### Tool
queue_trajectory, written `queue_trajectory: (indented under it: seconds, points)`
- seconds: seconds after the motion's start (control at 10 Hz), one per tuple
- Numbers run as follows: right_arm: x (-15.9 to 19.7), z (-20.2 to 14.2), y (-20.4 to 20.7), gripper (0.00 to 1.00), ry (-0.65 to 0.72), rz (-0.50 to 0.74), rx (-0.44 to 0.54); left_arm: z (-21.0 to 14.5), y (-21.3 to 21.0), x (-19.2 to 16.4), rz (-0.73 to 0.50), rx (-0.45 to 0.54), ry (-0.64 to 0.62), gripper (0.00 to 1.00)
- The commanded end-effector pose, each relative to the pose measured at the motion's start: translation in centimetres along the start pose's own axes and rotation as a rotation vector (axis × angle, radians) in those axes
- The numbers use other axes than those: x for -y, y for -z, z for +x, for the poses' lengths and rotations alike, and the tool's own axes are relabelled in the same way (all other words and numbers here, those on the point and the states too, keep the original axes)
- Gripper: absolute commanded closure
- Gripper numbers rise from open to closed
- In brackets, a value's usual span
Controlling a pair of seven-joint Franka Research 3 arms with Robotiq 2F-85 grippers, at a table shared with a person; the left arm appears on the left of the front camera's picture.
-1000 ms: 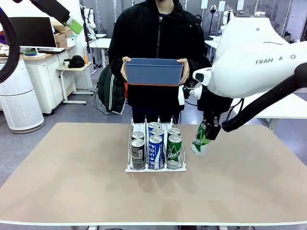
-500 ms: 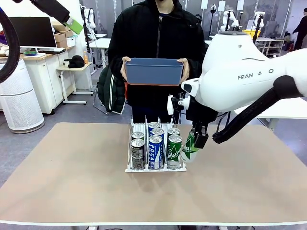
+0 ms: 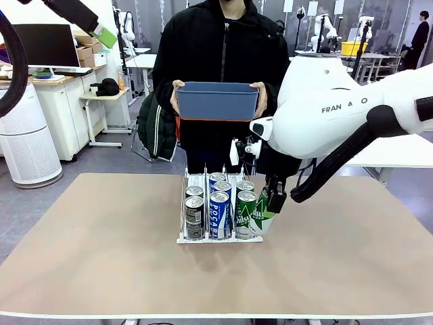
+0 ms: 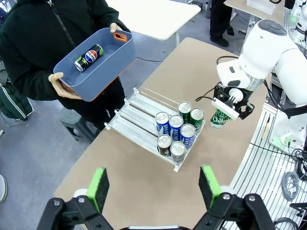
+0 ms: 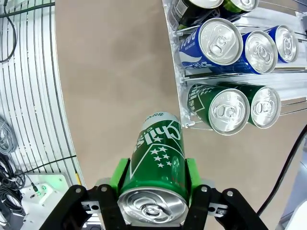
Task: Fill the beverage cans into the dispenser.
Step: Place the picked Sprite in the line of the Automatic Can Dispenser with the same cans.
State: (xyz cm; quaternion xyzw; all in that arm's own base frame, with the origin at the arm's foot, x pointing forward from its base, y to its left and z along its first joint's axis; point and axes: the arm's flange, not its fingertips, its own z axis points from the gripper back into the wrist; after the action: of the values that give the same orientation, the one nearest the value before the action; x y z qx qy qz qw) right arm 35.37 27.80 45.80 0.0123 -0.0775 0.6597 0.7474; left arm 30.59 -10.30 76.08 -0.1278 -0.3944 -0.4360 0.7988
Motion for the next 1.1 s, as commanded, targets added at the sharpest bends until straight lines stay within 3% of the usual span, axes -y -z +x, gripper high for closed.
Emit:
queue_trajectory:
  seconds: [0.0,0.3,0.7,1.0]
  points:
    - [0.0,0.0,0.1,0.42,0.001,0.003,0.0,0.0,0.0,0.0,-0.006,0.01,-0.013,0.0]
    - [1.2,2.0,1.6,0.42,0.096,0.034,0.02,0.0,0.0,0.0,-0.006,0.01,-0.013,0.0]
    - [3.6,2.7,2.6,0.42,0.147,-0.041,0.053,0.0,0.0,0.0,-0.006,0.01,-0.013,0.0]
    - [4.6,2.9,3.5,0.42,0.158,-0.071,0.022,0.0,0.0,0.0,-0.006,0.01,-0.013,0.0]
